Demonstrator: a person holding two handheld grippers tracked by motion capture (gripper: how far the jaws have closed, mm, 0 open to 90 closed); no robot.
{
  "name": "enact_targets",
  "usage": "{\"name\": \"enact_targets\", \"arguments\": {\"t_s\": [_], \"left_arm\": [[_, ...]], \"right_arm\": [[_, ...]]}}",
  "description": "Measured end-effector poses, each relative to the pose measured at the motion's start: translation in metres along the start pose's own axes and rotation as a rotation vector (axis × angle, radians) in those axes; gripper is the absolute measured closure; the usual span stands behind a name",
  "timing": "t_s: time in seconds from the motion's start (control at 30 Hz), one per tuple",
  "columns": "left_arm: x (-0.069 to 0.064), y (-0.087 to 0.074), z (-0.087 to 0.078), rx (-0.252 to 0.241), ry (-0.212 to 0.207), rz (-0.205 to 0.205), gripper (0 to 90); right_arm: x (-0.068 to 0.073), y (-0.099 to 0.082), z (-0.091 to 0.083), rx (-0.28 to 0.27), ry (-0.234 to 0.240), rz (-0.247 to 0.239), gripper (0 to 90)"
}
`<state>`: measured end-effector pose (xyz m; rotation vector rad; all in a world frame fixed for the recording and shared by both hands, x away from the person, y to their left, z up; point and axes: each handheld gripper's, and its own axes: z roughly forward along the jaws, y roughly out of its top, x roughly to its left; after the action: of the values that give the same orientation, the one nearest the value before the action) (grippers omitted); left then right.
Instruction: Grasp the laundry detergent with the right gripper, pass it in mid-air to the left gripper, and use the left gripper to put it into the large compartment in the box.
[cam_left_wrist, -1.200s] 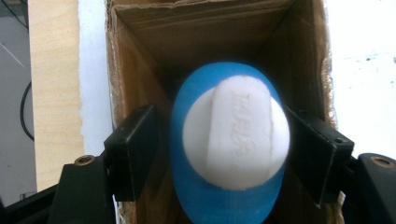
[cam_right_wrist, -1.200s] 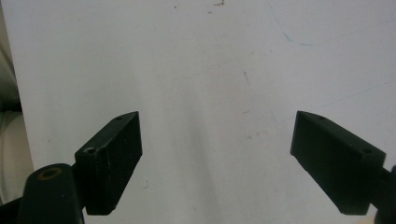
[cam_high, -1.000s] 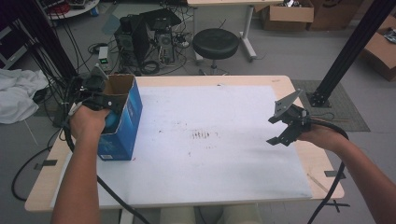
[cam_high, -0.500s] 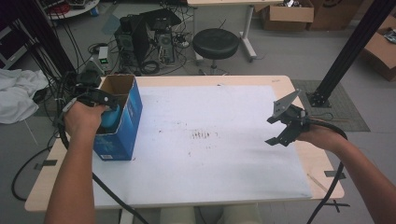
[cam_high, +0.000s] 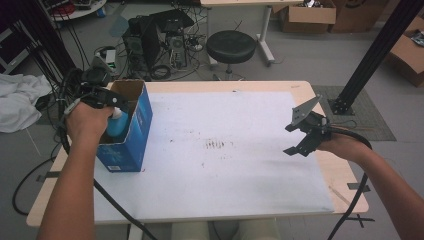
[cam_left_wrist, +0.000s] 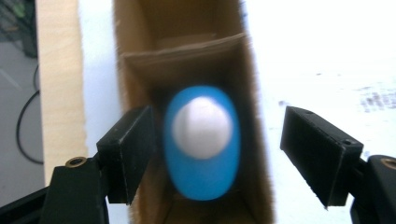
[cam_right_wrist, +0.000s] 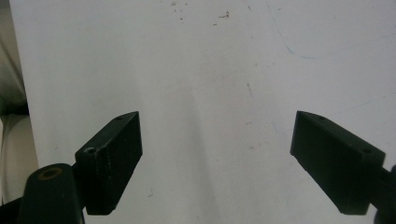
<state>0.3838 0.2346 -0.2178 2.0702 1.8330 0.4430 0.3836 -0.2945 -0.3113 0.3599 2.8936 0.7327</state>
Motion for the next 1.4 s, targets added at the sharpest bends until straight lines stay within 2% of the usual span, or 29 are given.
{"name": "enact_targets", "arguments": {"t_s": [0.33,0.5,0.7,0.77,1.1,1.3,1.4], "left_arm": [[-0.035,0.013,-0.017,-0.047,-0.039,0.109,26.7],[-0.051,0.017,-0.022,-0.046,-0.080,0.163,26.3],[-0.068,0.020,-0.022,-0.046,-0.102,0.233,24.1],[-0.073,0.021,-0.022,-0.052,-0.103,0.248,21.3],[-0.093,0.022,-0.021,-0.067,-0.127,0.311,20.6],[-0.101,0.023,-0.018,-0.072,-0.157,0.344,20.1],[-0.107,0.024,-0.015,-0.068,-0.179,0.375,20.1]], "right_arm": [[0.002,0.001,-0.002,0.000,-0.005,-0.003,16.6],[0.003,0.002,-0.002,-0.002,-0.005,-0.003,16.6],[0.005,0.003,-0.002,0.001,-0.003,-0.007,16.6],[0.006,0.003,-0.003,0.002,-0.004,-0.003,16.6],[0.008,0.005,-0.003,0.002,-0.004,-0.006,16.6],[0.009,0.007,-0.002,0.003,-0.003,-0.005,16.6],[0.009,0.007,-0.001,0.004,-0.002,0.000,16.6]]}}
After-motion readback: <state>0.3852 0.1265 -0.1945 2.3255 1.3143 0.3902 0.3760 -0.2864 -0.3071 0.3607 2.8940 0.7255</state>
